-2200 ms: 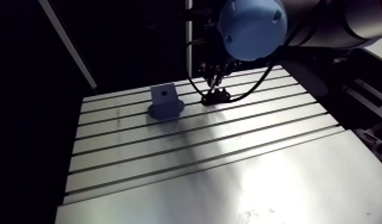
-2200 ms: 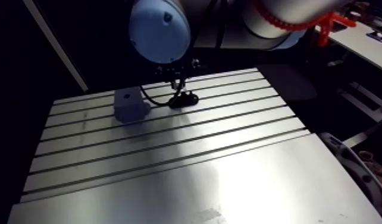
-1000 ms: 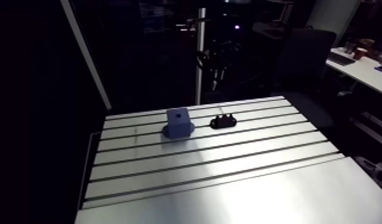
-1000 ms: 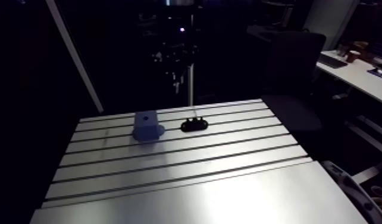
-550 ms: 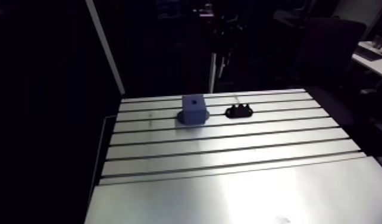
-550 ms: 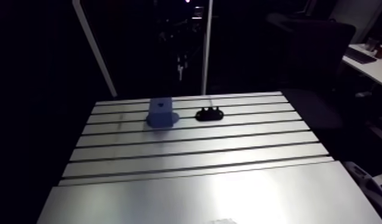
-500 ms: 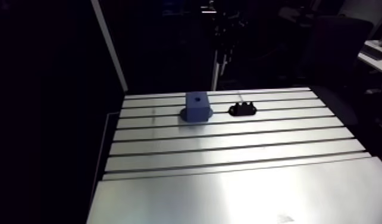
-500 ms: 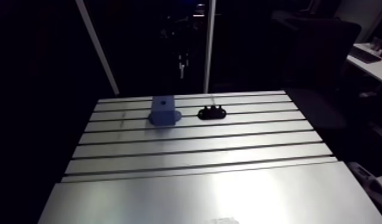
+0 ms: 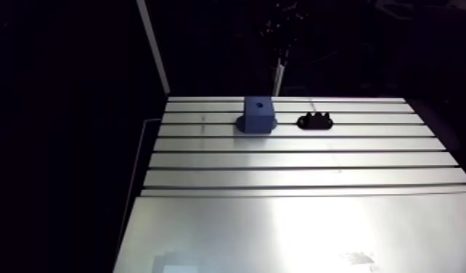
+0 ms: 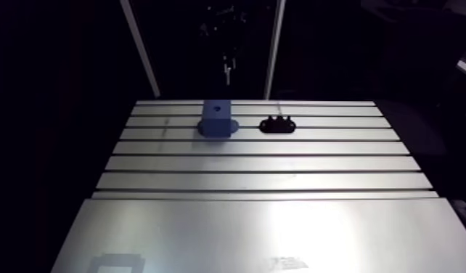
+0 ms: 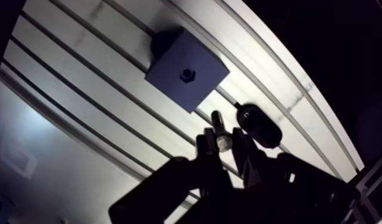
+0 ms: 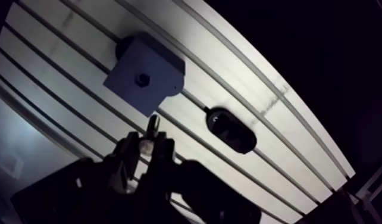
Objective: Pick up the M10 bolt and insert it into the hex recess until seated.
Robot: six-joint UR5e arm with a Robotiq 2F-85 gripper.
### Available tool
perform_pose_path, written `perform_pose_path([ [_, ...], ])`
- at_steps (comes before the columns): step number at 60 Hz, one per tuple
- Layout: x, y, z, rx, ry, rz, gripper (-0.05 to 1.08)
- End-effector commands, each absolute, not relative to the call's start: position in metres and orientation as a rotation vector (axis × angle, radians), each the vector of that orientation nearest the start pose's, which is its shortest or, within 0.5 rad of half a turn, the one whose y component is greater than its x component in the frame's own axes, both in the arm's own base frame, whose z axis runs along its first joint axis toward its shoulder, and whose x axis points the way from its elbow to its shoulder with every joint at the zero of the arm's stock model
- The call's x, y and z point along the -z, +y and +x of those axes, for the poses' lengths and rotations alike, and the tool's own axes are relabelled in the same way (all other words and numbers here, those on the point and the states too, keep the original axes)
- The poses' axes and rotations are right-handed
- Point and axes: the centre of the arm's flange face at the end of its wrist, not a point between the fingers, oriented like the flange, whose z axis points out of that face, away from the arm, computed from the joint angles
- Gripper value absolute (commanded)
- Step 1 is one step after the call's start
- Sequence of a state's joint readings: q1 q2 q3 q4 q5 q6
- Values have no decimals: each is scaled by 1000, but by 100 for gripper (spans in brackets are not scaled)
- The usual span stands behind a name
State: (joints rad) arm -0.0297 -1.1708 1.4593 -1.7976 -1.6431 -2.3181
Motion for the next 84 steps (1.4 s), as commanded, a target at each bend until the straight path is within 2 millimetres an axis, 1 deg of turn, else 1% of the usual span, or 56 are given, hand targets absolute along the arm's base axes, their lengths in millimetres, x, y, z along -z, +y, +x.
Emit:
perform_pose_path([
  [1,-328,-116,-642,-61,2866,-1067,103],
  [3,-327,-120,-642,-65,2875,-1048,103],
  [8,-324,-123,-645,-70,2883,-1016,104],
  [16,-324,-124,-646,-65,2892,-999,104],
  [26,-325,-127,-646,-70,2922,-919,104],
  [37,-322,-129,-647,-64,2921,-913,104],
  [41,-315,-130,-648,-59,2911,-913,104],
  [52,-304,-130,-651,-51,2895,-909,104],
  [55,-304,-130,-651,-53,2894,-908,104],
  [58,-297,-130,-653,-44,2886,-906,104],
  [69,-294,-130,-654,-42,2882,-903,104],
  [71,-289,-130,-655,-39,2875,-901,104],
  [74,-288,-130,-655,-38,2873,-901,104],
  [84,-287,-134,-654,-38,2869,-909,104],
])
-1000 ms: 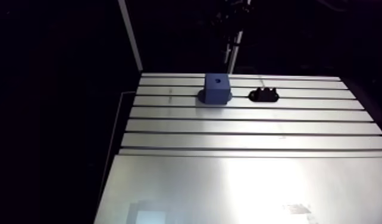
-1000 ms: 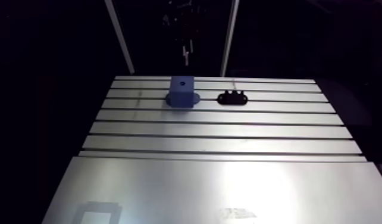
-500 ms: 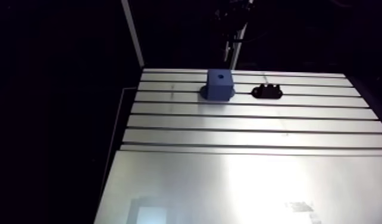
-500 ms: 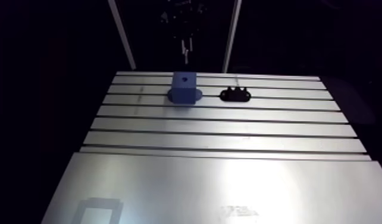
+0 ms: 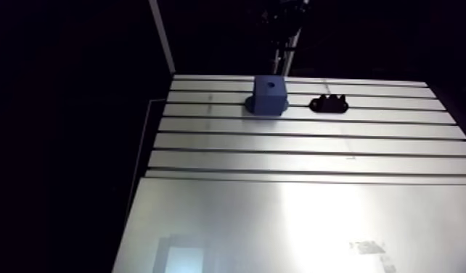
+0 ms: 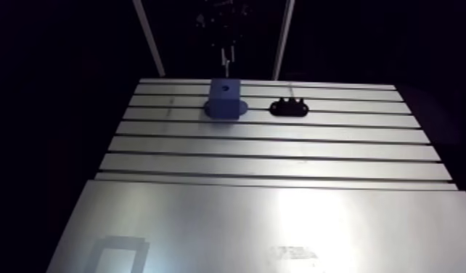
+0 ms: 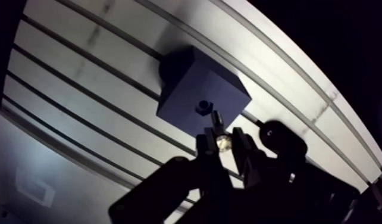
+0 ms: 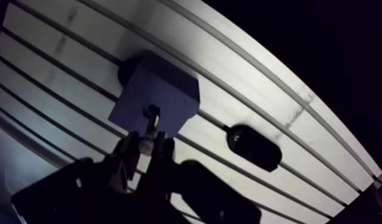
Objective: Pick up the M10 bolt and insert it into the hex recess until seated.
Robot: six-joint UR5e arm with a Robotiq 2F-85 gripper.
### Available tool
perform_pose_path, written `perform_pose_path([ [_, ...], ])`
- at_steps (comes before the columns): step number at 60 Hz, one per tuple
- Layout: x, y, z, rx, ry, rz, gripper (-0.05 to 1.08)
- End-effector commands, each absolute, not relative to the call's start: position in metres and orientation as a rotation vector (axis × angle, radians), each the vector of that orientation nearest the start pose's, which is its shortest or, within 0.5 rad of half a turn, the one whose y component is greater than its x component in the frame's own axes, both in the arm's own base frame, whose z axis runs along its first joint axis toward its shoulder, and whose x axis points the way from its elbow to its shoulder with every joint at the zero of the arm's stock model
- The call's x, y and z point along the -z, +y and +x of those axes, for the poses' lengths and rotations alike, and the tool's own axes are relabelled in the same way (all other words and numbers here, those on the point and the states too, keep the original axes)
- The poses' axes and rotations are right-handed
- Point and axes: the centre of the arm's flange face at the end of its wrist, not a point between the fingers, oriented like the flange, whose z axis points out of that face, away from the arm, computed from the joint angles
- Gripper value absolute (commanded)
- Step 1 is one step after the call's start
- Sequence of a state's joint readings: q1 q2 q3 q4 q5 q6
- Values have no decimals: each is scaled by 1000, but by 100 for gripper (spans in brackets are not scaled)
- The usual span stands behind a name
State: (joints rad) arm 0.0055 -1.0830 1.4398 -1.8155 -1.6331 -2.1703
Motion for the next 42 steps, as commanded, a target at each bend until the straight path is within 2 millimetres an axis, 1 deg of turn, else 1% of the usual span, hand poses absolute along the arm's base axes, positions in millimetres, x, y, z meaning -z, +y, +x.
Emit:
perform_pose_path([
  [1,-287,-134,-654,-38,2869,-909,104],
  [11,-282,-134,-653,-32,2861,-907,104],
  [42,-277,-135,-651,-34,2852,-907,104],
])
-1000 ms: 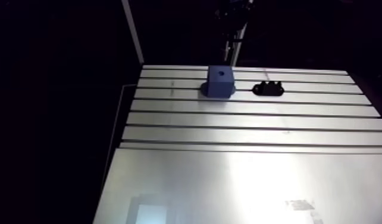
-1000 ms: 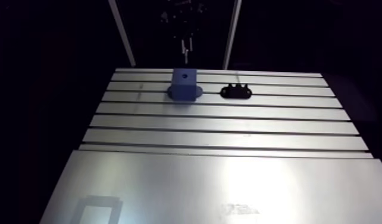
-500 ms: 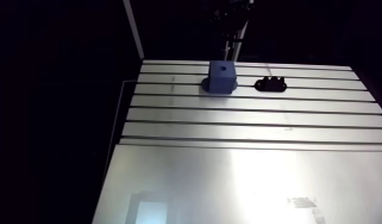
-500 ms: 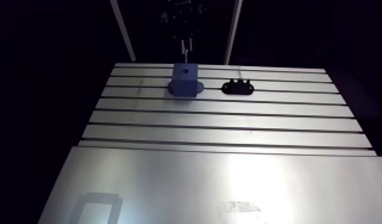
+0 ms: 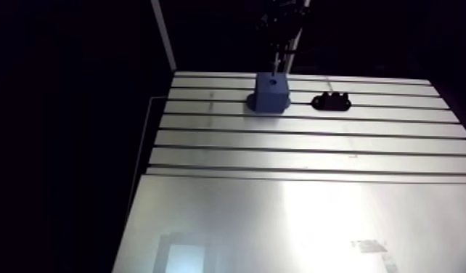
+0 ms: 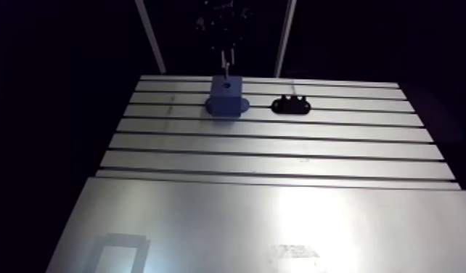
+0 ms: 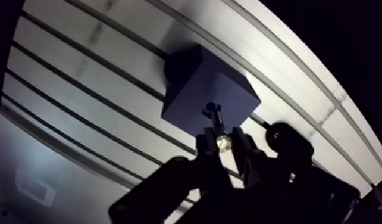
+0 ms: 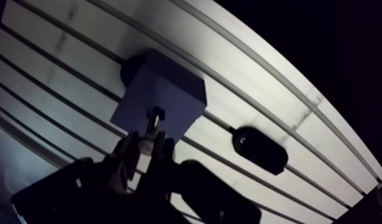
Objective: Pick up the M10 bolt and insert it into the hex recess until seated.
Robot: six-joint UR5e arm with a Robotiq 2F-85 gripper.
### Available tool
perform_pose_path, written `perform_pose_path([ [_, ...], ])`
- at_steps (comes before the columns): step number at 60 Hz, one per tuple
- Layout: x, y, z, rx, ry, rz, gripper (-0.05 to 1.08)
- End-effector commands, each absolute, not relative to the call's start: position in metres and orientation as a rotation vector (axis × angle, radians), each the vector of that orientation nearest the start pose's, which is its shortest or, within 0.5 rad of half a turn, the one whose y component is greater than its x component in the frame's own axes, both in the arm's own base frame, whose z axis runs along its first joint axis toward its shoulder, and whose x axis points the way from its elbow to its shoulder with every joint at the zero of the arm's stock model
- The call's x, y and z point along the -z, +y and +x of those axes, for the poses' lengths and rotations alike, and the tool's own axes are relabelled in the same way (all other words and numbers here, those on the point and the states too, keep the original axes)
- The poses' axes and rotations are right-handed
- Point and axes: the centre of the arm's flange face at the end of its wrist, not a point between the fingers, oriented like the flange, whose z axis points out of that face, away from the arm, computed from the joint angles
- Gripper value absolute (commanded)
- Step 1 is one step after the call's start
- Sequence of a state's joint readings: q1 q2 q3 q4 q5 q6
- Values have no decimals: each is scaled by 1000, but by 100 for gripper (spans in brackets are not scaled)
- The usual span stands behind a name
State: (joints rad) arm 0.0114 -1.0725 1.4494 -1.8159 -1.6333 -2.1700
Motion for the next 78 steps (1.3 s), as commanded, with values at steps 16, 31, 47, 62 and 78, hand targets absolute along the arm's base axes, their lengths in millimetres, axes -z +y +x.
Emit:
perform_pose_path([
  [16,-269,-135,-653,-30,2843,-905,104],
  [31,-269,-136,-653,-31,2854,-910,104],
  [47,-269,-138,-653,-30,2850,-916,104],
  [62,-266,-138,-650,-28,2844,-914,104],
  [78,-264,-137,-649,-35,2840,-911,105],
])
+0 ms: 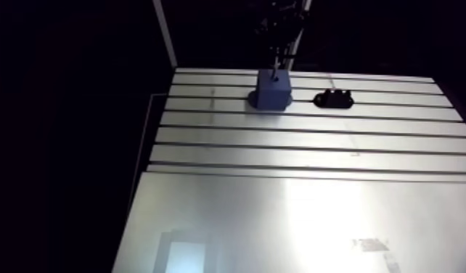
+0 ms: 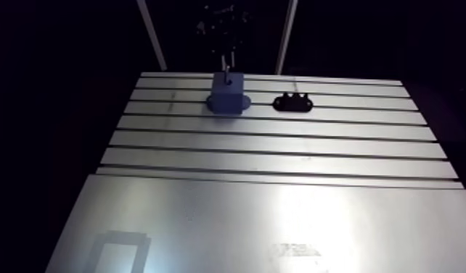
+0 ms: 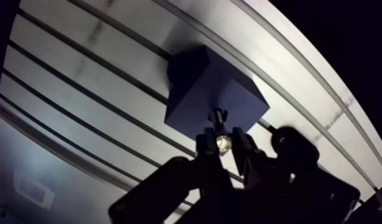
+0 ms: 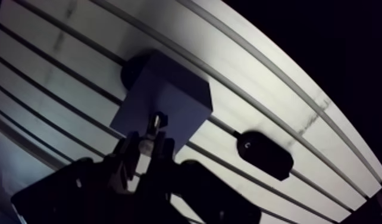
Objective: Pick up the M10 bolt and insert it into the hex recess until seated.
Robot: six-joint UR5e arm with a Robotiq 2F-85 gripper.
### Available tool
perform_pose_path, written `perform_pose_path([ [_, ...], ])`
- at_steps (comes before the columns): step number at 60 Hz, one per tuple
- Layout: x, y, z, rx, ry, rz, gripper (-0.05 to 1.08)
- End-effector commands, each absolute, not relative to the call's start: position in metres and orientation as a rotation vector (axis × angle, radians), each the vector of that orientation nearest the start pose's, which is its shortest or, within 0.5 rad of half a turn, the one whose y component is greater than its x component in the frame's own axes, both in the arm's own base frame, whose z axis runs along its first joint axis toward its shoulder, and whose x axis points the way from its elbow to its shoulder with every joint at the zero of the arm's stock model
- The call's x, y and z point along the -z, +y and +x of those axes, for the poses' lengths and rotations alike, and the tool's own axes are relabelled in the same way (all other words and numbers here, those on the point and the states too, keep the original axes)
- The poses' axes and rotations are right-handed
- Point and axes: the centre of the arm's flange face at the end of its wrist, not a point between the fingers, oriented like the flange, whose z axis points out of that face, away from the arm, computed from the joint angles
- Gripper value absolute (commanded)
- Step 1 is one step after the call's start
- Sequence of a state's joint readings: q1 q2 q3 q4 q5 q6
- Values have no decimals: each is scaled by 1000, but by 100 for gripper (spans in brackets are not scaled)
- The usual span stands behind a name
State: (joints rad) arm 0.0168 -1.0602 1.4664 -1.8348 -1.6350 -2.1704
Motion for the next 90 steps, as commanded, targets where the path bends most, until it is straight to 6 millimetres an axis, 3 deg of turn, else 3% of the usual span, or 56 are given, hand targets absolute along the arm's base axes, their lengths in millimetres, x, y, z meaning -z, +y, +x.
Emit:
perform_pose_path([
  [1,-264,-137,-649,-35,2840,-911,104],
  [90,-253,-135,-652,-31,2828,-906,104],
])
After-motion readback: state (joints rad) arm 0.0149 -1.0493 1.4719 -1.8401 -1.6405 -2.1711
